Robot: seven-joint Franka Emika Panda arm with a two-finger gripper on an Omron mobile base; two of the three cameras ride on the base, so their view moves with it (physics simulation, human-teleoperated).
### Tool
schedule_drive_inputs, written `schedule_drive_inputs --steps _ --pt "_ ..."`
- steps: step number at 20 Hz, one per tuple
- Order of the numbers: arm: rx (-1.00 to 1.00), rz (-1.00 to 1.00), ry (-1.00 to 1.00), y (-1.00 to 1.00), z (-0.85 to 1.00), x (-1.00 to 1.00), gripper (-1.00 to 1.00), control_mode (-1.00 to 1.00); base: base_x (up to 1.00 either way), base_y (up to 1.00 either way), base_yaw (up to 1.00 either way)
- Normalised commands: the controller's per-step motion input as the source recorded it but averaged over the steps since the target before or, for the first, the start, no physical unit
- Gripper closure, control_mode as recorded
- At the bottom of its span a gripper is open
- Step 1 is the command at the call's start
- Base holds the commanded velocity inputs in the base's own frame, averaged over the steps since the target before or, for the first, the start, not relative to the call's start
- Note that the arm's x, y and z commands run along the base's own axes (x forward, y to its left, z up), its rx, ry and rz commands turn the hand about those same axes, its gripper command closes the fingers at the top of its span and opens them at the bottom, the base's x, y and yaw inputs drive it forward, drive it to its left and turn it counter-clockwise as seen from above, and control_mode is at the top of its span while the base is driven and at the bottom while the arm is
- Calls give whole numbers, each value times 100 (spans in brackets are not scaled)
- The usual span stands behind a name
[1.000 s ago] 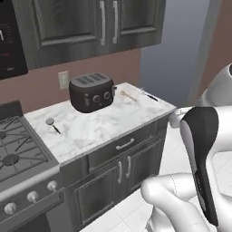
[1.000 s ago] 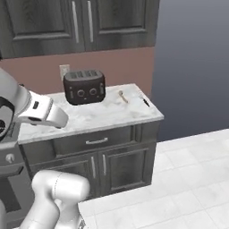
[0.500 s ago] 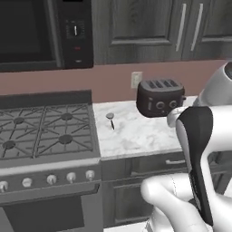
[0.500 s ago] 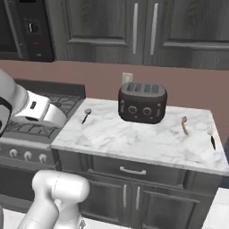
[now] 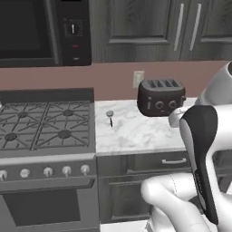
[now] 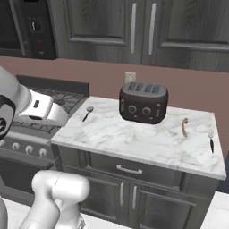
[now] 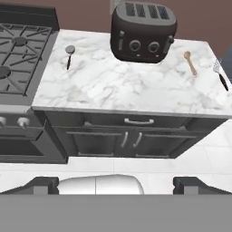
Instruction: Organize the utensils by type. Pick up the wooden spoons from the counter and place them in the open cabinet. Then pick up the metallic utensils from the counter and place them in the open drawer.
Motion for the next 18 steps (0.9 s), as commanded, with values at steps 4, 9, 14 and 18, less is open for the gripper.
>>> schedule_drive_inputs --steps 4,9,14,18 --pt "0 0 0 0 0 0 -100 100 -9 -45 -19" --pt "0 0 0 0 0 0 -100 100 5 -47 -20" --pt "0 0 0 0 0 0 -100 100 13 -59 -9" --pt "0 0 0 0 0 0 -100 100 2 -73 -4"
